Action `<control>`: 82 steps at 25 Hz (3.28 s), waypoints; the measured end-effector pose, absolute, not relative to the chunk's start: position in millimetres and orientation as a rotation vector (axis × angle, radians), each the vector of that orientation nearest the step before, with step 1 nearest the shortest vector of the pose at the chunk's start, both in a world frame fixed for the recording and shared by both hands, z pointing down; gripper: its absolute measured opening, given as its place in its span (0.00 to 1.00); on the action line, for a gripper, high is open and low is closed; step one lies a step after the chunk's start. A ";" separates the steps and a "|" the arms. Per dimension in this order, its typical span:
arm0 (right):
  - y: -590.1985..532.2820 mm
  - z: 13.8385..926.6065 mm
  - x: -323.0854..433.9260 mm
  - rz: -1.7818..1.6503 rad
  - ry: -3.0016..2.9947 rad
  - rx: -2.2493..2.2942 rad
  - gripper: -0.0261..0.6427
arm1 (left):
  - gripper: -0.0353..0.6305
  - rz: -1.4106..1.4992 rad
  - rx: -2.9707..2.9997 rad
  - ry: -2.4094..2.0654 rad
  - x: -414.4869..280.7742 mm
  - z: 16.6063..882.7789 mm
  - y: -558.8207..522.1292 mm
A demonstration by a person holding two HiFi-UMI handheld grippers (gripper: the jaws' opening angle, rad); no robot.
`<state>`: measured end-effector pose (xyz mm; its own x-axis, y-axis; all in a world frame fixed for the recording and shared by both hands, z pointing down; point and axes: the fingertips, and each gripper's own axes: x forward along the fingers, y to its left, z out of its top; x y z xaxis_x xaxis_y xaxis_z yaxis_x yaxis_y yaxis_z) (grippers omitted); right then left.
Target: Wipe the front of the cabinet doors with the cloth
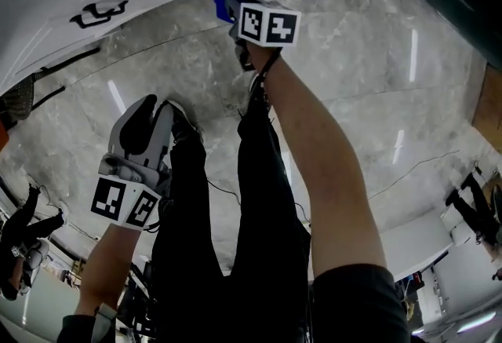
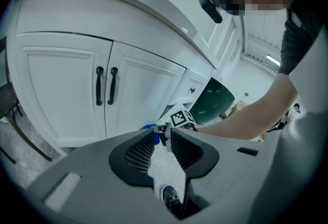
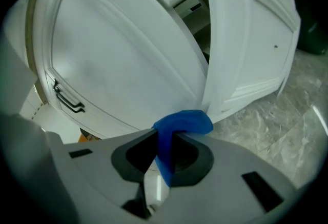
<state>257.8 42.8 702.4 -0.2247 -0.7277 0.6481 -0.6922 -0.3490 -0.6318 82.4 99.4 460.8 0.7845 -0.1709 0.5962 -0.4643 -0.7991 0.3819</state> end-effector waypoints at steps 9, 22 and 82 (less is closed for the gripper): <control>110.9 518.4 183.4 -1.598 1.919 -1.779 0.12 | 0.21 0.586 2.501 -0.671 40.1 348.7 50.1; 97.5 222.0 121.5 -1.203 2.255 -1.824 0.12 | 0.21 0.397 2.589 -0.953 -44.1 138.1 -11.9; 93.0 -94.1 21.0 -0.178 2.310 -2.103 0.12 | 0.21 0.200 2.853 -1.028 -186.7 -28.8 -60.1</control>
